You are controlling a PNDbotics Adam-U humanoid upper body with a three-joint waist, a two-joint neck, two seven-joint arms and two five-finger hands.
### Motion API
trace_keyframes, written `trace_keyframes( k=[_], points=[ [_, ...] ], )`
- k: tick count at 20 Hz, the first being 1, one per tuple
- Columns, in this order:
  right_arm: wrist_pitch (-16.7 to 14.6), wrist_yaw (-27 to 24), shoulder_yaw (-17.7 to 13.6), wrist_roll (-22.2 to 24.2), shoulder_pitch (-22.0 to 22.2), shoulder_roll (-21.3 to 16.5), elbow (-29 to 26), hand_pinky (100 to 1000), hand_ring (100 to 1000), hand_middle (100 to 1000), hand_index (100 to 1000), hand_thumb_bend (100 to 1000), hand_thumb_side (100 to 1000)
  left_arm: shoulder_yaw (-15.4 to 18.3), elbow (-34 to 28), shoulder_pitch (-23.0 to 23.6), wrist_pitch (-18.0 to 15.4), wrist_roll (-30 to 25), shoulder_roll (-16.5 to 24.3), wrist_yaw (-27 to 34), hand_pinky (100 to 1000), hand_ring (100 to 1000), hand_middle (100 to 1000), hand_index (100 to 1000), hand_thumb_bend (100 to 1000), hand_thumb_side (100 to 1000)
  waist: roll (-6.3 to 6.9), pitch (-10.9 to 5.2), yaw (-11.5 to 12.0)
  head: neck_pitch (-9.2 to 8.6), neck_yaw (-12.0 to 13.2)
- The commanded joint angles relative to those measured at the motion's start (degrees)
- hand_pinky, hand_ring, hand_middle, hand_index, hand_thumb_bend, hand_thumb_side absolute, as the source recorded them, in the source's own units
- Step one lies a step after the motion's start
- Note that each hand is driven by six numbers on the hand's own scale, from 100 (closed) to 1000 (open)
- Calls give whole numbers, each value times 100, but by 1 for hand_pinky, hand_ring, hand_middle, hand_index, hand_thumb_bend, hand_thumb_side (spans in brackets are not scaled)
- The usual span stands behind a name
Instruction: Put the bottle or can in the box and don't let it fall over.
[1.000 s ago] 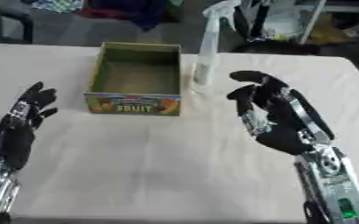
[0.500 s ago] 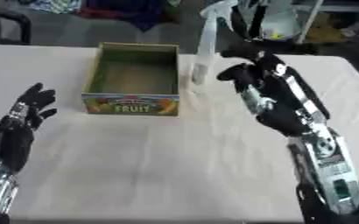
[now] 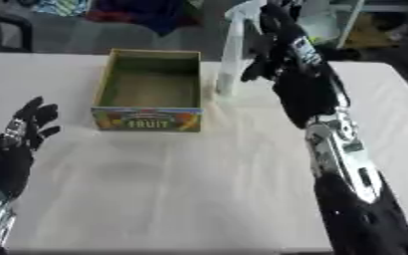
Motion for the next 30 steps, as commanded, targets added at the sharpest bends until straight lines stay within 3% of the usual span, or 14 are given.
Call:
trace_keyframes(
  k=[1, 3, 4, 7, 9, 15, 30],
  points=[
    [22, -819, -103, -89, -172, 69, 333, 387, 229, 286, 1000, 100, 699, -18, -74, -58, -5, -32, -1, 35, 890, 935, 849, 992, 100, 995, 30, -49, 16, -51, -40],
    [5, -1091, -110, -73, -205, 68, 469, 387, 229, 286, 1000, 100, 699, -22, -74, -59, -6, -39, -3, 36, 890, 935, 849, 992, 100, 995, 34, -49, 23, -51, -45],
    [1, -1183, -118, -81, -200, 86, 534, 309, 163, 178, 1000, 332, 680, -23, -74, -60, -6, -41, -5, 37, 890, 935, 849, 992, 100, 998, 42, -47, 31, -49, -50],
    [-9, -1725, -180, -340, -194, 249, 1017, 244, 122, 112, 1000, 498, 718, -28, -72, -64, -6, -44, -19, 45, 890, 936, 849, 992, 100, 994, 76, -52, 83, -30, -84],
    [-43, -2001, -203, -472, -202, 316, 1270, 195, 100, 100, 1000, 559, 733, -34, -70, -67, -7, -49, -23, 51, 890, 936, 849, 992, 100, 994, 85, -56, 98, -22, -97],
    [-93, -2472, -262, -692, -213, 475, 1760, 100, 100, 100, 1000, 596, 741, -52, -57, -70, -7, -69, -28, 58, 890, 937, 849, 993, 100, 994, 100, -64, 141, 28, -141],
    [-126, -2601, -328, -717, -247, 535, 2232, 100, 100, 100, 1000, 580, 739, -60, -57, -90, -12, -81, -27, 71, 890, 939, 849, 993, 100, 992, 116, -70, 210, 34, -172]
  ],
)
